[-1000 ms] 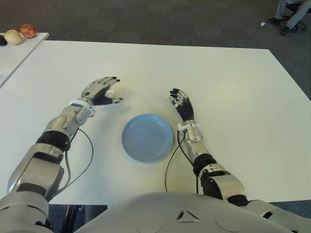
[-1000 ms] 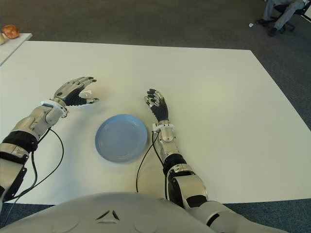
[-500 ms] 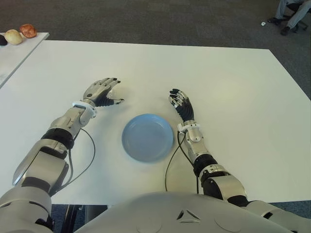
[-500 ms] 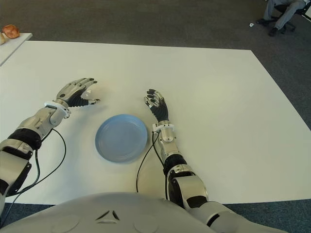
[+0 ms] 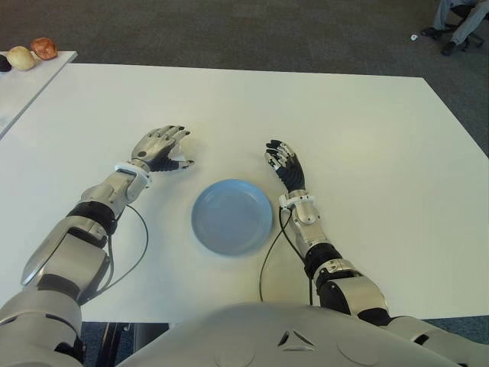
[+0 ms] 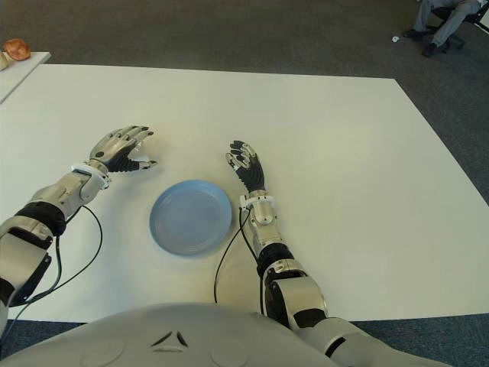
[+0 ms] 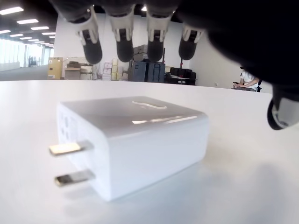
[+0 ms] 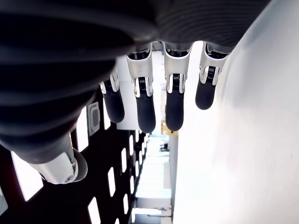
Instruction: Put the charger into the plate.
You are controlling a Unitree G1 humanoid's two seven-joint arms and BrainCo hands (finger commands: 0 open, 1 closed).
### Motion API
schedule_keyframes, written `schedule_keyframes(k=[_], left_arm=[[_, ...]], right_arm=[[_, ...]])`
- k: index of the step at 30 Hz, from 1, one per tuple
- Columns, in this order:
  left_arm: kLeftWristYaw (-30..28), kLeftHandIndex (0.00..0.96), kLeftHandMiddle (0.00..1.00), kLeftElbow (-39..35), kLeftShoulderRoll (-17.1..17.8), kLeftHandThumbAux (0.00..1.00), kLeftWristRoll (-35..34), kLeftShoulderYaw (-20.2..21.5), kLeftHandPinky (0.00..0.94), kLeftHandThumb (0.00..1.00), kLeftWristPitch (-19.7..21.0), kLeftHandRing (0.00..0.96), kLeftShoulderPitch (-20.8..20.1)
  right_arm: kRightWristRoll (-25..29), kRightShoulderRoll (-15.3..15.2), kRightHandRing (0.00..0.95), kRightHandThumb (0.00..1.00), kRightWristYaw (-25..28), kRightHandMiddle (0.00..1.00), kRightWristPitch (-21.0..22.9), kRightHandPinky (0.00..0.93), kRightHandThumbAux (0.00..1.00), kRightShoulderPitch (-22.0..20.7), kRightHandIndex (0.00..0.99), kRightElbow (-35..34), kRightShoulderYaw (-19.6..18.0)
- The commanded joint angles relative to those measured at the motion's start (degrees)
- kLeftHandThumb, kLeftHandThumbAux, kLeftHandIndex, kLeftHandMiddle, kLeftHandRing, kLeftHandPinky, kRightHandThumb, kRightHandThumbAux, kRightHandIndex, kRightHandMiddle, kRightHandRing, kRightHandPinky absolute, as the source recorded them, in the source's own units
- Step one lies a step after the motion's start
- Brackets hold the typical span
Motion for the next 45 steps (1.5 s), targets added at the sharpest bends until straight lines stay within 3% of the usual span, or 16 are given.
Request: schedule_keyframes(k=[1, 20, 35, 45], left_arm=[[3.2, 0.000, 0.000, 3.0, 0.7, 0.374, 2.6, -2.7, 0.000, 0.174, 0.0, 0.000, -1.4], [10.5, 0.000, 0.000, 14.0, 0.3, 0.375, 6.2, -10.6, 0.005, 0.136, 3.1, 0.000, -2.0], [10.3, 0.000, 0.002, 15.2, -0.2, 0.391, 4.6, -11.4, 0.021, 0.149, 3.9, 0.000, -1.9], [7.2, 0.000, 0.002, 15.8, -0.7, 0.407, 1.9, -10.3, 0.033, 0.140, 5.1, 0.000, -2.1]], right_arm=[[0.4, 0.0, 0.239, 0.000, -0.1, 0.270, 2.6, 0.181, 0.606, 5.3, 0.208, 3.7, -0.2], [0.6, -0.7, 0.219, 0.000, 1.2, 0.253, 3.3, 0.155, 0.575, 5.8, 0.186, 3.1, -0.3], [0.8, -0.9, 0.211, 0.000, 1.5, 0.263, 3.0, 0.148, 0.537, 6.3, 0.172, 2.9, -0.8], [0.8, -1.1, 0.205, 0.000, 2.1, 0.256, 3.8, 0.138, 0.522, 6.5, 0.173, 2.3, -0.6]])
